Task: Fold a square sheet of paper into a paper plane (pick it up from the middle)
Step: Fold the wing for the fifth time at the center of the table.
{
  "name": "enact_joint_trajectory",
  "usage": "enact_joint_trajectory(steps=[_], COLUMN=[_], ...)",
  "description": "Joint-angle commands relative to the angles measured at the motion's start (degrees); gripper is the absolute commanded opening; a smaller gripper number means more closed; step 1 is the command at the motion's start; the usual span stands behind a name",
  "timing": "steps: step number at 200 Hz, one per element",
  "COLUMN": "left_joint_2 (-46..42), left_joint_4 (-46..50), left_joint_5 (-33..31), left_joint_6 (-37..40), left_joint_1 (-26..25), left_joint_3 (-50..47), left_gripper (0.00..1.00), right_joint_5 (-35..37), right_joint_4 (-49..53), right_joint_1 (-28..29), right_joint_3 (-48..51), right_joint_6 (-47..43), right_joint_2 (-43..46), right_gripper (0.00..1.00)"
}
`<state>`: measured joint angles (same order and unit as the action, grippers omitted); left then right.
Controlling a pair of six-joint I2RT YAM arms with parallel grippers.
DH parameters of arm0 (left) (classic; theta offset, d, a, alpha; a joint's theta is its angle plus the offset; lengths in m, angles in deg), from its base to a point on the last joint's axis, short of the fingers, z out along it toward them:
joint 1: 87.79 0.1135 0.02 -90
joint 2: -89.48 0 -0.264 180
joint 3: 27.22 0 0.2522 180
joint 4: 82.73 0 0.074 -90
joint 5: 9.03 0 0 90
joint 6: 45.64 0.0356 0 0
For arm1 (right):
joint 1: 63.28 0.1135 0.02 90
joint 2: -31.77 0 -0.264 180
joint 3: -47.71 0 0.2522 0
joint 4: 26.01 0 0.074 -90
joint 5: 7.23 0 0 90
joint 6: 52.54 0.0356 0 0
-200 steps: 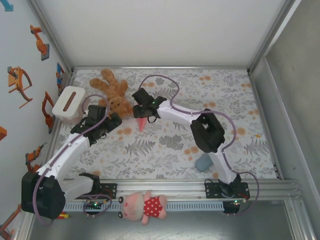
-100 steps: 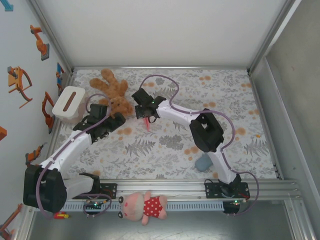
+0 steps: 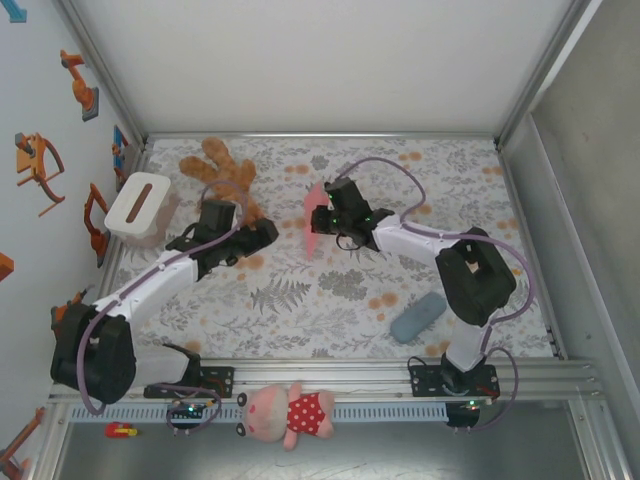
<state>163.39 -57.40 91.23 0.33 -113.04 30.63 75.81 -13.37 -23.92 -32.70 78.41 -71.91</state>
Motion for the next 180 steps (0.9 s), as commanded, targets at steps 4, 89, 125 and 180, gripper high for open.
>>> enact_joint_trajectory(steps=[4, 89, 125, 180], left_joint_2=[3.45, 14.48, 17.61, 24.50], left_joint_4=[-6.69, -16.02, -18.38, -23.97], left_joint_5=[4.96, 11.25, 12.92, 15.83], left_joint_6=[-1.31, -6.09, -7.02, -10.33], left_joint_1=[-2.19, -7.12, -8.65, -11.48], left_joint_3=[1.27, 3.51, 4.75, 7.02], left_gripper=[0.88, 0.57, 0.45, 0.29], right_joint_5=[-5.04, -8.24, -7.86, -6.98], right_joint_4=[-10.55, -20.59, -21.10, -22.43], right_joint_1=[-1.04, -4.32, -5.15, -6.04], right_joint_3=[6.11, 16.89, 18.84, 22.04], right_joint_6=[3.80, 7.93, 9.51, 11.74], right_joint_2=[3.32, 4.85, 4.72, 4.75], right_gripper=[0.02, 0.02, 0.02, 0.02])
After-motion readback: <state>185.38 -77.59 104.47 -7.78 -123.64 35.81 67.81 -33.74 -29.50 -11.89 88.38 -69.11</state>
